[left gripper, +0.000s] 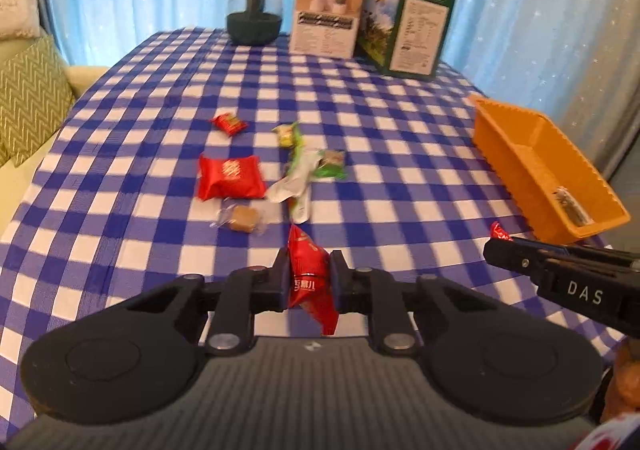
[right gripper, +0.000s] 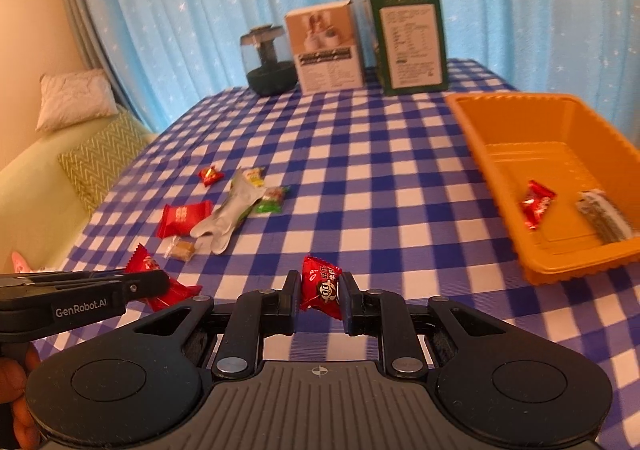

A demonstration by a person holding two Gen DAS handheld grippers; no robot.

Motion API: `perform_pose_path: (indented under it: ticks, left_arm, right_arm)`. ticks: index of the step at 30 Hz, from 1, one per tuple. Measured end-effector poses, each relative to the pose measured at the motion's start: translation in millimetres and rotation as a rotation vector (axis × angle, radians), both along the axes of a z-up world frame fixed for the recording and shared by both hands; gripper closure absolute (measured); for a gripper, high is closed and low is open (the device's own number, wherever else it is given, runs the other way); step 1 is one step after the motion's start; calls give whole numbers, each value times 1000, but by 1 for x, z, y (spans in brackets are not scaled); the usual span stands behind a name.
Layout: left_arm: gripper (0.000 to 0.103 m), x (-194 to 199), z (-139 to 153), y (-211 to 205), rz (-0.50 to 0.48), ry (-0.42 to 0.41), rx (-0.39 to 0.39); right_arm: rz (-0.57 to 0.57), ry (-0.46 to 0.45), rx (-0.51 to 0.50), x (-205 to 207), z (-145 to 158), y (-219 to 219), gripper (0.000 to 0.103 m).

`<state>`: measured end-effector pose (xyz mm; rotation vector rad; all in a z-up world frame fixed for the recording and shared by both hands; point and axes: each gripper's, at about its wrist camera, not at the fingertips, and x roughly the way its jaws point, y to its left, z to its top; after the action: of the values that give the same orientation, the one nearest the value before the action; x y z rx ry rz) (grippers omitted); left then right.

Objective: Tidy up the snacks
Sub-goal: 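Carry both red packets to the orange tray and release them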

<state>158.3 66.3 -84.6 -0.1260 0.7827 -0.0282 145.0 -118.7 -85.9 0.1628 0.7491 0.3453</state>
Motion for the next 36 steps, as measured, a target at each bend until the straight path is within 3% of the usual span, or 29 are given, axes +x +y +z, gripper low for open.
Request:
perform_pose_path:
  ticks: [13, 18, 28, 36]
  left_arm:
    - [86, 26, 54, -95, -156, -105, -58]
    - [86, 46, 65, -145, -233, -124, -78]
    - [86, 80, 64, -221, -356, -110, -98]
    - [86, 100, 43, -249, -400, -73, -83]
  right_arm:
    - [-165, -56, 65, 5, 56, -95, 83]
    - [-212, -84, 15, 19, 74, -134, 83]
    - [-242, -47, -50, 45, 58, -192, 82]
    - [-295, -18, -43, 47, 41, -219, 83]
